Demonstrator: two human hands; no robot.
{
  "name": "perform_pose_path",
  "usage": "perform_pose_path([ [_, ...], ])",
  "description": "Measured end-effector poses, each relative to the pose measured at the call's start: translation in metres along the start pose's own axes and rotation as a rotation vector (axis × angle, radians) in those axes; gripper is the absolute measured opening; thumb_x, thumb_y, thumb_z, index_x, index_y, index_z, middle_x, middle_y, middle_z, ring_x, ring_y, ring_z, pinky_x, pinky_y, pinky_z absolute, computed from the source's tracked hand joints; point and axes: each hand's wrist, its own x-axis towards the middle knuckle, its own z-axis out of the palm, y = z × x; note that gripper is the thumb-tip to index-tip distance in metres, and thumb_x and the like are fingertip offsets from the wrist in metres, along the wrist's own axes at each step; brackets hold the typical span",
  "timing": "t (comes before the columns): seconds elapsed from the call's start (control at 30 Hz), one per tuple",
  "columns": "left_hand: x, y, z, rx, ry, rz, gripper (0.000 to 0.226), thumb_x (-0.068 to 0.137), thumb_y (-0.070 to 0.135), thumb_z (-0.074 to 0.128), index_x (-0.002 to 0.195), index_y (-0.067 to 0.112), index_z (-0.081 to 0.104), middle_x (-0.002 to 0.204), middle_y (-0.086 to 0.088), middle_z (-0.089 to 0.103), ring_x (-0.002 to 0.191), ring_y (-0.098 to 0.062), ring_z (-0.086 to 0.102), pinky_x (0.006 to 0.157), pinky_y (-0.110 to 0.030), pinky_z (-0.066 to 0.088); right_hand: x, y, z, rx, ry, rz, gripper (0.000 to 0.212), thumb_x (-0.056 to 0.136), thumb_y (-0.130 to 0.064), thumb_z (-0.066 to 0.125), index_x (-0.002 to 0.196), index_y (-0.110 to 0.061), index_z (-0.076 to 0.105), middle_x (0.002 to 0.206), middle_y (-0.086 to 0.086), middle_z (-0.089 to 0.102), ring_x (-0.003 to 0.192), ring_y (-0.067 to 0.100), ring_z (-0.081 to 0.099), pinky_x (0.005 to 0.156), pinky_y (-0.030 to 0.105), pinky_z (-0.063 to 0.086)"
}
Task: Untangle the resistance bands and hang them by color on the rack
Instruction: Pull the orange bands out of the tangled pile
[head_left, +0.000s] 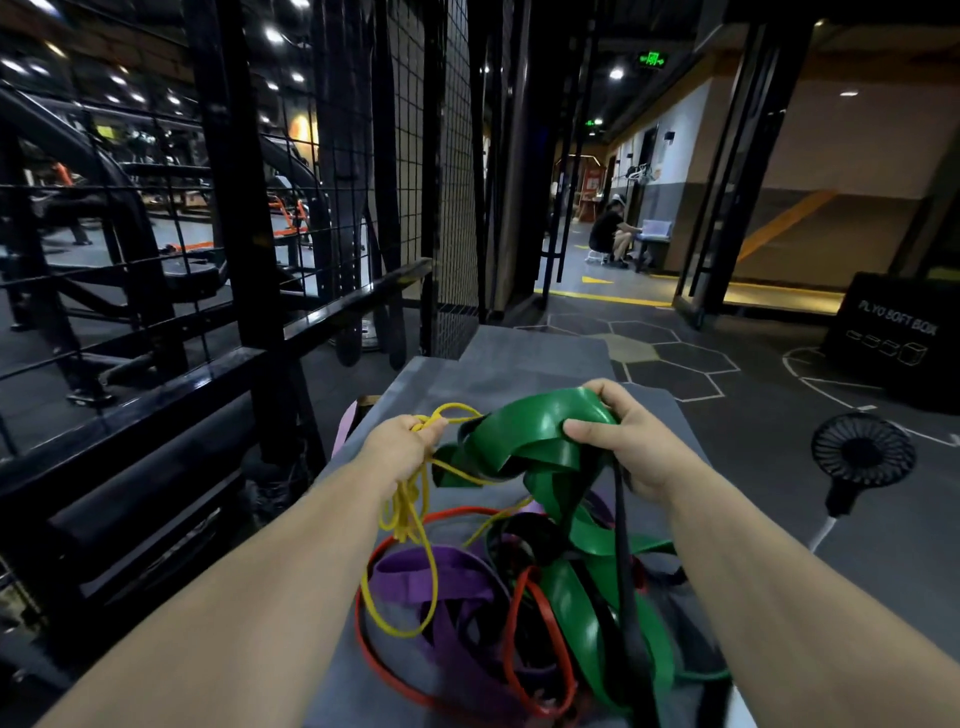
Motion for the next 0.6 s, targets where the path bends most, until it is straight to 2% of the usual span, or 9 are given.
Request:
perform_pose_path([
  [0.03,0.003,-0.002,0.001,0.003,-0.001,-0.013,0.038,0.095,0.042,0.054,0.096,0.005,0.065,0.101,-0.004,0.063,0.075,-0.001,0.040,0.066,-0.017,0.038,0.000,0.001,-0.002,0.027,0.029,-0.008,0.026,0.082,0.005,0.066,0.092,-0.015,0.052,0.083,0.004,0.065,0.072,0.019,0.066,0.062,0.027,0.055],
  [0.07,0.003,-0.001,0.002,0.010,0.002,-0.033,0.038,0.095,0.043,0.053,0.096,0.006,0.064,0.108,-0.006,0.065,0.093,-0.008,0.048,0.073,-0.025,0.038,0.001,0.002,-0.004,0.046,0.067,-0.024,0.027,0.081,0.005,0.067,0.091,-0.015,0.052,0.084,0.005,0.065,0.072,0.019,0.066,0.062,0.028,0.055],
  [0.13,0.003,0.003,0.003,0.054,0.001,-0.059,0.042,0.096,0.045,0.050,0.098,0.005,0.064,0.116,-0.012,0.066,0.128,-0.022,0.042,0.080,-0.026,0.029,0.002,0.006,-0.007,0.078,0.143,-0.060,0.029,0.079,0.002,0.071,0.090,-0.018,0.053,0.085,0.005,0.065,0.072,0.020,0.066,0.063,0.029,0.056],
  [0.17,0.004,0.005,0.003,0.074,0.001,-0.063,0.046,0.096,0.046,0.048,0.102,0.003,0.065,0.115,-0.014,0.067,0.132,-0.024,0.040,0.081,-0.026,0.025,0.003,0.009,-0.007,0.103,0.173,-0.075,0.029,0.078,0.001,0.072,0.090,-0.019,0.054,0.084,0.004,0.066,0.071,0.020,0.065,0.063,0.030,0.056],
  [0.3,0.009,0.004,0.003,0.139,-0.037,-0.088,0.049,0.098,0.047,0.044,0.094,0.002,0.064,0.101,-0.020,0.069,0.103,-0.019,0.050,0.081,-0.028,0.022,0.001,0.012,-0.006,0.222,0.172,-0.080,0.027,0.077,-0.005,0.071,0.093,-0.019,0.055,0.086,0.003,0.067,0.072,0.019,0.066,0.065,0.031,0.054],
  [0.4,0.011,-0.001,0.004,0.168,-0.061,-0.083,0.043,0.096,0.048,0.046,0.080,0.011,0.059,0.083,-0.014,0.065,0.098,-0.034,0.064,0.084,-0.036,0.036,0.000,0.012,-0.004,0.284,0.134,-0.066,0.030,0.072,-0.010,0.073,0.095,-0.021,0.057,0.086,0.002,0.068,0.074,0.019,0.066,0.067,0.032,0.054],
  [0.5,0.006,-0.002,0.014,0.106,-0.122,-0.077,0.044,0.093,0.051,0.051,0.087,0.011,0.068,0.093,-0.012,0.071,0.100,-0.034,0.065,0.092,-0.041,0.047,0.002,0.012,-0.002,0.372,0.118,-0.070,0.029,0.073,-0.010,0.072,0.095,-0.020,0.056,0.084,0.000,0.069,0.074,0.017,0.067,0.065,0.028,0.055],
  [0.57,-0.009,0.008,0.022,-0.122,-0.185,-0.094,0.047,0.086,0.056,0.060,0.096,0.011,0.071,0.093,-0.009,0.074,0.094,-0.032,0.067,0.083,-0.043,0.053,0.003,0.010,0.000,0.374,0.129,-0.079,0.026,0.073,-0.015,0.068,0.095,-0.019,0.056,0.082,-0.001,0.070,0.072,0.016,0.067,0.064,0.027,0.056],
  [0.6,-0.018,0.015,0.024,-0.256,-0.227,-0.143,0.046,0.085,0.053,0.062,0.096,0.009,0.070,0.084,-0.009,0.074,0.080,-0.029,0.070,0.069,-0.041,0.058,0.005,0.010,0.002,0.353,0.144,-0.075,0.025,0.073,-0.017,0.067,0.095,-0.019,0.056,0.081,0.000,0.070,0.072,0.016,0.067,0.064,0.027,0.057],
])
